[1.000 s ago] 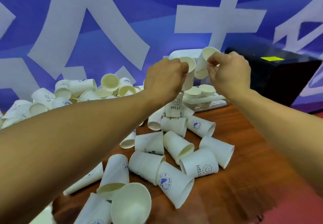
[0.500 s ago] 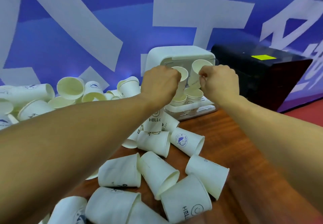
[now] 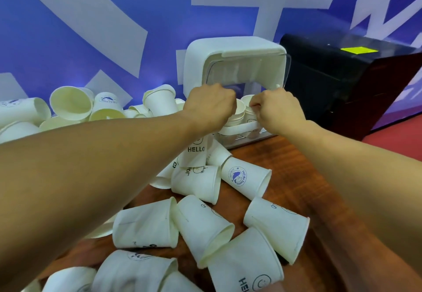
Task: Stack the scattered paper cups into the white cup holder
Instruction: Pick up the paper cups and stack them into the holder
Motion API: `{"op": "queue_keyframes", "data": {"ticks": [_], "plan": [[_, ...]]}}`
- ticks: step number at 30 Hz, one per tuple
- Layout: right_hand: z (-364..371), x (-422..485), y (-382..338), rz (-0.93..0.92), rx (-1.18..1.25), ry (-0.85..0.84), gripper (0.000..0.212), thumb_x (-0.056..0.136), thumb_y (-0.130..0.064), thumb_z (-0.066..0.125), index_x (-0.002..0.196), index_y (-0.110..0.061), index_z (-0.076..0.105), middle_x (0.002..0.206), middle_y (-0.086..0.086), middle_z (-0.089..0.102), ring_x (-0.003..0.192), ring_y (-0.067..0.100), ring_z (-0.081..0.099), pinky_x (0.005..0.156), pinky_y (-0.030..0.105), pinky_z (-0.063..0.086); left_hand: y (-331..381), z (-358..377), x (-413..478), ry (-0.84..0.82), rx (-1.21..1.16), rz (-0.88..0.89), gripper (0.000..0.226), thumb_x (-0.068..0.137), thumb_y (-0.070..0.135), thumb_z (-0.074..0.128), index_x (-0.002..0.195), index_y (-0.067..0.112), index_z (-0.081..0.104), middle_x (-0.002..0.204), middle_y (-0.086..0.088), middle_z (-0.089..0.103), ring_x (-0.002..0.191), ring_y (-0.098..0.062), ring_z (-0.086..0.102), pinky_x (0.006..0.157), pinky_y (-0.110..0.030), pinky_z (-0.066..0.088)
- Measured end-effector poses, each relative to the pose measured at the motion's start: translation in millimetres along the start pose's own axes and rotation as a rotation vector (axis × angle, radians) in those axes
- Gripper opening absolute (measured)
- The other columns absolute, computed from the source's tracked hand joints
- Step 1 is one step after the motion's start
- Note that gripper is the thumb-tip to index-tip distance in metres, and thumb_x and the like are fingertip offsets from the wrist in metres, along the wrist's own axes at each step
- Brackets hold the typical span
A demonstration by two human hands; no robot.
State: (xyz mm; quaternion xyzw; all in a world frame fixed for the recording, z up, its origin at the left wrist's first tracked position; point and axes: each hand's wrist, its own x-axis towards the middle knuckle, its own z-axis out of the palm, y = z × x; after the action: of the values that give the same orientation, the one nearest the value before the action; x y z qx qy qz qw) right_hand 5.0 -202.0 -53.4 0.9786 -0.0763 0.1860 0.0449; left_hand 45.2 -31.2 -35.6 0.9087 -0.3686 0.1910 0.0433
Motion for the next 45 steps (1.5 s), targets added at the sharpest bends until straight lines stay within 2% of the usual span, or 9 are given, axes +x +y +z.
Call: {"op": "queue_keyframes", "data": {"ticks": [4, 12, 16, 19, 23, 28, 35, 41, 45], "plan": [[4, -3, -2, -0.003, 0.012, -0.032, 0.019, 0.091, -0.021, 0.051, 0.094, -0.026, 0.069, 0.081, 0.006, 0.055, 0.068, 0.024, 0.047, 0.059, 0.031, 0.037, -1, 4, 2, -0.05, -0.06, -0.049, 0.022, 0.092, 0.018, 0.053, 0.103, 0.026, 0.07, 0.096, -0.004, 0.067, 0.074, -0.024, 0.054, 0.062, -0.032, 0.043], [10, -4, 1, 0.007, 0.08, 0.002, 0.019, 0.09, -0.021, 0.049, 0.086, -0.023, 0.068, 0.074, 0.003, 0.053, 0.071, 0.023, 0.044, 0.059, 0.03, 0.032, 4, 7, 10, -0.075, -0.046, -0.053, 0.017, 0.092, 0.02, 0.054, 0.104, 0.024, 0.066, 0.092, -0.005, 0.064, 0.078, -0.026, 0.056, 0.065, -0.035, 0.049], [6, -6, -3, 0.052, 0.096, 0.01, 0.022, 0.091, -0.023, 0.051, 0.106, -0.02, 0.068, 0.093, 0.008, 0.064, 0.077, 0.024, 0.047, 0.063, 0.032, 0.035, 3, 4, 12, -0.106, -0.059, -0.072, 0.015, 0.093, 0.024, 0.057, 0.104, 0.023, 0.067, 0.097, -0.005, 0.065, 0.078, -0.024, 0.055, 0.06, -0.032, 0.04], [-1, -11, -13, 0.035, 0.163, 0.133, 0.028, 0.091, -0.027, 0.055, 0.116, -0.018, 0.063, 0.11, 0.007, 0.063, 0.094, 0.028, 0.057, 0.075, 0.036, 0.044, -4, -6, 8, -0.105, -0.11, -0.123, 0.023, 0.089, 0.033, 0.068, 0.111, 0.027, 0.068, 0.106, -0.003, 0.065, 0.086, -0.024, 0.058, 0.067, -0.034, 0.044], [-16, -24, -38, -0.095, 0.393, 0.208, 0.026, 0.085, -0.032, 0.061, 0.108, -0.02, 0.066, 0.102, -0.001, 0.066, 0.087, 0.021, 0.06, 0.083, 0.041, 0.049, -31, -27, -6, -0.099, -0.158, -0.247, 0.023, 0.082, 0.041, 0.071, 0.101, 0.029, 0.068, 0.099, -0.004, 0.064, 0.092, -0.031, 0.059, 0.07, -0.036, 0.047], [-37, -44, -76, -0.258, 0.485, 0.074, 0.032, 0.085, -0.039, 0.063, 0.115, -0.026, 0.064, 0.103, -0.011, 0.062, 0.084, 0.006, 0.052, 0.075, 0.029, 0.045, -72, -59, -41, -0.106, -0.146, -0.363, 0.017, 0.082, 0.042, 0.067, 0.088, 0.027, 0.07, 0.091, -0.001, 0.067, 0.092, -0.03, 0.058, 0.069, -0.034, 0.045], [-48, -55, -110, -0.251, 0.412, -0.136, 0.039, 0.085, -0.042, 0.064, 0.12, -0.026, 0.061, 0.118, -0.004, 0.063, 0.102, 0.016, 0.058, 0.089, 0.041, 0.051, -102, -80, -82, -0.107, -0.146, -0.458, 0.015, 0.085, 0.038, 0.065, 0.091, 0.025, 0.071, 0.094, -0.001, 0.068, 0.094, -0.027, 0.058, 0.067, -0.033, 0.042], [-43, -51, -114, -0.192, 0.421, -0.155, 0.016, 0.088, -0.029, 0.059, 0.102, -0.022, 0.066, 0.098, 0.001, 0.067, 0.09, 0.019, 0.06, 0.082, 0.044, 0.053, -111, -71, -77, -0.072, -0.279, -0.538, 0.026, 0.089, 0.036, 0.064, 0.113, 0.025, 0.067, 0.115, 0.002, 0.067, 0.109, -0.024, 0.056, 0.08, -0.034, 0.044], [-42, -46, -108, -0.188, 0.45, -0.166, 0.008, 0.088, -0.025, 0.057, 0.088, -0.023, 0.065, 0.085, -0.003, 0.065, 0.081, 0.018, 0.059, 0.073, 0.038, 0.052, -110, -57, -61, -0.069, -0.383, -0.549, 0.036, 0.091, 0.035, 0.065, 0.124, 0.022, 0.061, 0.127, 0.0, 0.063, 0.119, -0.025, 0.055, 0.098, -0.039, 0.046]]}}
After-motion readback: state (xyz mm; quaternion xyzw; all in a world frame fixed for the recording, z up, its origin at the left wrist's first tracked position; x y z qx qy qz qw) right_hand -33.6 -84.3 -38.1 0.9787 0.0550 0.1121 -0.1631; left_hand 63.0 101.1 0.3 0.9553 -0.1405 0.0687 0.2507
